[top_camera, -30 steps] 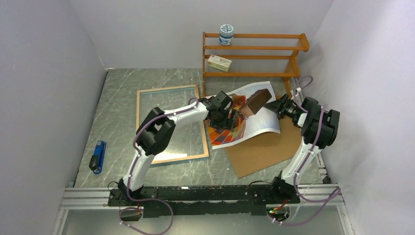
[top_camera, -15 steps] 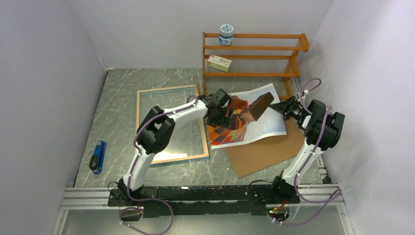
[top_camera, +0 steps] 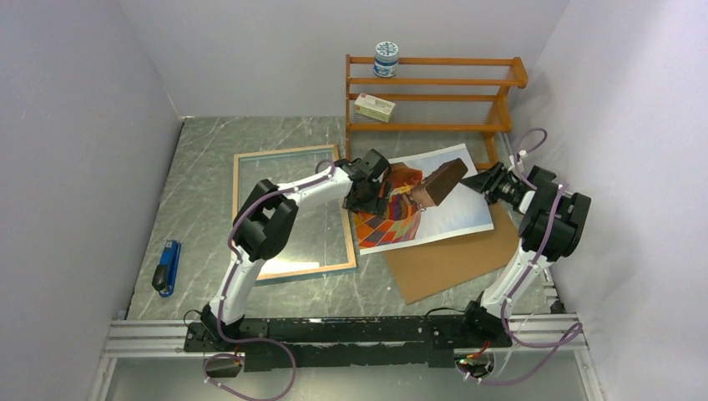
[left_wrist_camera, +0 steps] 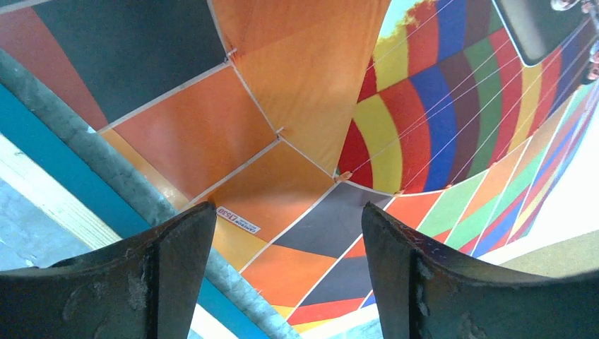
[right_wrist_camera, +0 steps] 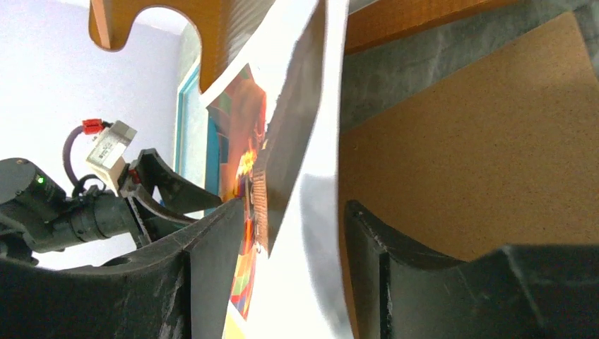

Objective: Put the photo into the frame
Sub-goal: Pick up the photo at the center of the board.

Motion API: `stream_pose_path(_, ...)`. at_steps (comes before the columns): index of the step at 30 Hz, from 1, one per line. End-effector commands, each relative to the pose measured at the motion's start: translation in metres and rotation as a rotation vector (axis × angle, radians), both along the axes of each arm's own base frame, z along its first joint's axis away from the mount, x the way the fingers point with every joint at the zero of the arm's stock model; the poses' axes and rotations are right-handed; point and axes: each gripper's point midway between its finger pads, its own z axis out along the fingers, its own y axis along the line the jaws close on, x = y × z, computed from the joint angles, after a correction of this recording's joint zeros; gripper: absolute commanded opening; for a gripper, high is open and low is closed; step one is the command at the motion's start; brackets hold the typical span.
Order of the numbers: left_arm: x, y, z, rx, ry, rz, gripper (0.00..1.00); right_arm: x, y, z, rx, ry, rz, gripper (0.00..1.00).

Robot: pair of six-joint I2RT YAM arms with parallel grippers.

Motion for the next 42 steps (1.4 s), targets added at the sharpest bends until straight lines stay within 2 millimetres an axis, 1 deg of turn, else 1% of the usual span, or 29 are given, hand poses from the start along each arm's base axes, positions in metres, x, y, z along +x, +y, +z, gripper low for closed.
stream_pose_path(1,0.009,0.012,-0.006,0.052,-0.004,0.007,0.82,0.005,-0.007,0.014,-0.080,-0.061,0.005,0.58)
stream_pose_path(5,0.014,0.018,-0.007,0.069,-0.016,0.021,0.82,0.006,-0.011,0.013,-0.102,-0.051,-0.016,0.56)
stream_pose_path(6,0.015,0.019,-0.008,0.075,-0.017,0.023,0.82,0.007,-0.015,0.012,-0.117,-0.046,-0.037,0.54)
stream_pose_path(8,0.018,0.022,-0.009,0.084,-0.020,0.028,0.82,0.007,-0.018,0.016,-0.126,-0.062,-0.057,0.52)
stream_pose_path(10,0.020,0.024,-0.011,0.091,-0.020,0.032,0.81,0.008,-0.018,0.019,-0.122,-0.070,-0.047,0.47)
stream_pose_path(15,0.021,0.023,-0.005,0.079,-0.026,0.028,0.81,0.007,-0.018,0.016,-0.111,-0.058,-0.048,0.31)
stream_pose_path(17,0.022,0.022,0.001,0.071,-0.035,0.024,0.82,0.008,-0.018,0.017,-0.120,-0.056,-0.057,0.19)
stream_pose_path(20,0.023,0.023,0.014,0.064,-0.051,0.019,0.82,0.010,-0.022,0.027,-0.154,-0.061,-0.081,0.03)
stream_pose_path(21,0.023,0.023,0.018,0.061,-0.056,0.017,0.82,0.011,-0.025,0.031,-0.170,-0.059,-0.095,0.00)
stream_pose_path(24,0.023,0.022,0.034,0.045,-0.075,0.014,0.83,0.015,-0.038,0.042,-0.239,-0.036,-0.172,0.00)
stream_pose_path(27,0.024,0.021,0.055,0.015,-0.098,0.022,0.83,0.019,-0.055,0.062,-0.304,-0.031,-0.295,0.00)
stream_pose_path(30,0.022,0.022,0.075,-0.009,-0.114,0.025,0.84,0.016,-0.069,0.078,-0.372,-0.014,-0.386,0.00)
stream_pose_path(32,0.020,0.026,0.088,-0.017,-0.134,0.040,0.84,0.011,-0.073,0.088,-0.392,0.005,-0.423,0.00)
stream_pose_path(35,0.018,0.031,0.105,-0.033,-0.162,0.066,0.85,-0.001,-0.069,0.099,-0.402,0.042,-0.464,0.00)
stream_pose_path(40,0.013,0.040,0.134,-0.061,-0.203,0.091,0.85,-0.027,-0.049,0.110,-0.382,0.094,-0.498,0.00)
stream_pose_path(42,0.011,0.045,0.144,-0.067,-0.220,0.102,0.85,-0.038,-0.047,0.118,-0.381,0.107,-0.528,0.00)
